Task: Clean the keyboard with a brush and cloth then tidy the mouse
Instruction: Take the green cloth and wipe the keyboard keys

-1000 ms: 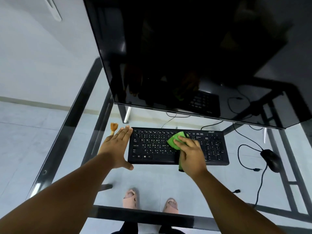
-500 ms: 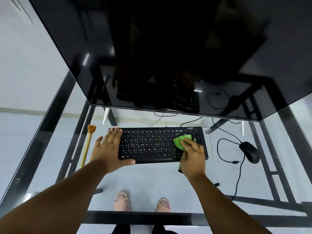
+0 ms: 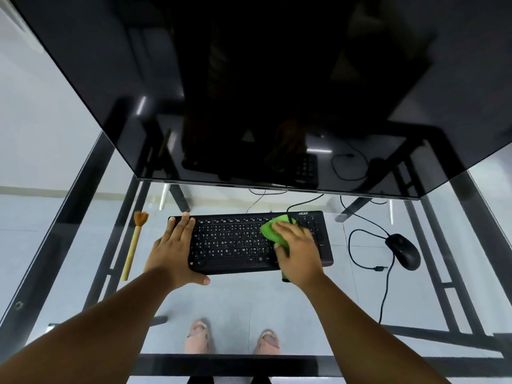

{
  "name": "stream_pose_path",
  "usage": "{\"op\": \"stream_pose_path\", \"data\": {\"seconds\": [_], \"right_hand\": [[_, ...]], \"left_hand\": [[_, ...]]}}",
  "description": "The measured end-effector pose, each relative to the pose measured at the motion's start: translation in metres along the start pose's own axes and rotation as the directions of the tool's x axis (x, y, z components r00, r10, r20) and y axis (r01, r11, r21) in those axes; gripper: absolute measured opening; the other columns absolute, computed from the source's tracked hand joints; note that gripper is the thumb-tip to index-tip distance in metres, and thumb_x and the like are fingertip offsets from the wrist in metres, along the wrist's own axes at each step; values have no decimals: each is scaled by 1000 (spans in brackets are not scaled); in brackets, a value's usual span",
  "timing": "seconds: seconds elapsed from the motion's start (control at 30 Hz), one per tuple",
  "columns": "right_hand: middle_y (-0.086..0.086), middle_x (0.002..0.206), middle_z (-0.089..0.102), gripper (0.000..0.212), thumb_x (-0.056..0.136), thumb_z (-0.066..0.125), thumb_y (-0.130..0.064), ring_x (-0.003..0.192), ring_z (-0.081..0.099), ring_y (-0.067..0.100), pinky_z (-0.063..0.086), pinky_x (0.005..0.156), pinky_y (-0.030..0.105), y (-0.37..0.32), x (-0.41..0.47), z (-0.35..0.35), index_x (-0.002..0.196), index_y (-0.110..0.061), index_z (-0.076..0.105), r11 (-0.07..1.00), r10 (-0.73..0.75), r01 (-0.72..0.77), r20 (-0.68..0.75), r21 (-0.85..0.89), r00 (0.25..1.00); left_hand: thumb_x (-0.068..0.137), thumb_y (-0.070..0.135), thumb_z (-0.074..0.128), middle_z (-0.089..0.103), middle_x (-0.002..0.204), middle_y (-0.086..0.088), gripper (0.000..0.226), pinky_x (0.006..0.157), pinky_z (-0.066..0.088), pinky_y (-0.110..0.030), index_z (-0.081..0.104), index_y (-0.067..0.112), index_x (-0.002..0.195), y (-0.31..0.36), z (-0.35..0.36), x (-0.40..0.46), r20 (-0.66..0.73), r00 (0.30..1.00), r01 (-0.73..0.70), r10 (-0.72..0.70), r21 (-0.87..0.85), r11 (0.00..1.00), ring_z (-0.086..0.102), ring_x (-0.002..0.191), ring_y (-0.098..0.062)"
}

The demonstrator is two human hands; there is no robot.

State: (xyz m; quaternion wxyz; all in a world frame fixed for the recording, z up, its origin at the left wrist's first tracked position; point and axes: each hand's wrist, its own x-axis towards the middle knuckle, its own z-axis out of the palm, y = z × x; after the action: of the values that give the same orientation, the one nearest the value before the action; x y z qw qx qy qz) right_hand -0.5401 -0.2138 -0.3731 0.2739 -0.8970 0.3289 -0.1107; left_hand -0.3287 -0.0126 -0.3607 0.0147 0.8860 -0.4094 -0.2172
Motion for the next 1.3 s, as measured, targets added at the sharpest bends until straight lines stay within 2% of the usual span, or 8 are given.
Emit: {"op": "stream_pose_path", "data": {"seconds": [0.2,0.37,0.6,0.77,0.9,1.07,1.17,1.3], "right_hand": [[0,139,45,56,87,66,-22,126,46,18,32,111,28,2,5,-9,139,-15,48,967,202,-184,-89,177,975],[5,136,37,81,75,80,-31,121,49,21,37,105,28,-3,26,-27,143,-15,39,859,482,-486,64,163,874],[-3,95,58,42,72,84,-27,95,59,18,48,80,28,4,44,-45,102,-14,58,804,527,-563,207,191,824],[-1,84,54,31,74,80,-16,75,51,15,43,66,28,4,45,-51,84,-20,51,805,451,-507,237,309,861],[-1,76,51,34,73,80,-6,70,49,15,47,70,33,1,36,-52,86,-19,52,693,356,-447,271,566,894],[20,97,58,42,59,88,-16,92,57,29,51,91,46,-4,27,-55,94,-27,68,552,235,-410,337,726,912],[15,92,57,40,61,87,-4,89,55,29,49,86,40,-11,28,-62,94,-10,64,416,159,-391,358,821,920],[12,87,65,45,55,91,-11,81,64,25,53,79,37,-25,31,-71,89,-7,62,308,70,-363,360,879,930]], "left_hand": [[42,64,85,-13,162,6,150,117,24,-45,-4,20,154,-3,-1,2,-27,1000,-17,15,-67,998,-13,149,-20],[41,65,85,-11,162,4,150,120,16,-43,-3,20,154,-6,2,3,-40,999,-18,15,-88,996,-12,149,-19],[49,73,75,-14,162,5,143,120,10,-42,-7,21,154,-5,6,0,-52,999,-3,1,-50,999,-16,148,-16],[72,79,53,13,162,5,103,119,14,-42,23,20,152,9,4,-7,-238,971,-31,-33,-262,965,7,149,-13],[89,52,57,41,150,2,63,116,28,-38,42,24,144,32,-2,-6,-208,965,3,-161,-603,798,33,141,-17],[88,19,69,57,135,4,54,105,42,-30,48,23,138,66,-18,-4,39,997,59,-64,-934,353,53,123,-9],[84,9,73,62,129,3,66,101,45,-30,41,21,142,82,-27,-1,131,985,98,113,-961,260,58,119,-12],[81,1,73,70,113,-14,52,92,52,-28,55,12,128,96,-29,4,162,959,115,235,-973,200,67,108,-23]]}}
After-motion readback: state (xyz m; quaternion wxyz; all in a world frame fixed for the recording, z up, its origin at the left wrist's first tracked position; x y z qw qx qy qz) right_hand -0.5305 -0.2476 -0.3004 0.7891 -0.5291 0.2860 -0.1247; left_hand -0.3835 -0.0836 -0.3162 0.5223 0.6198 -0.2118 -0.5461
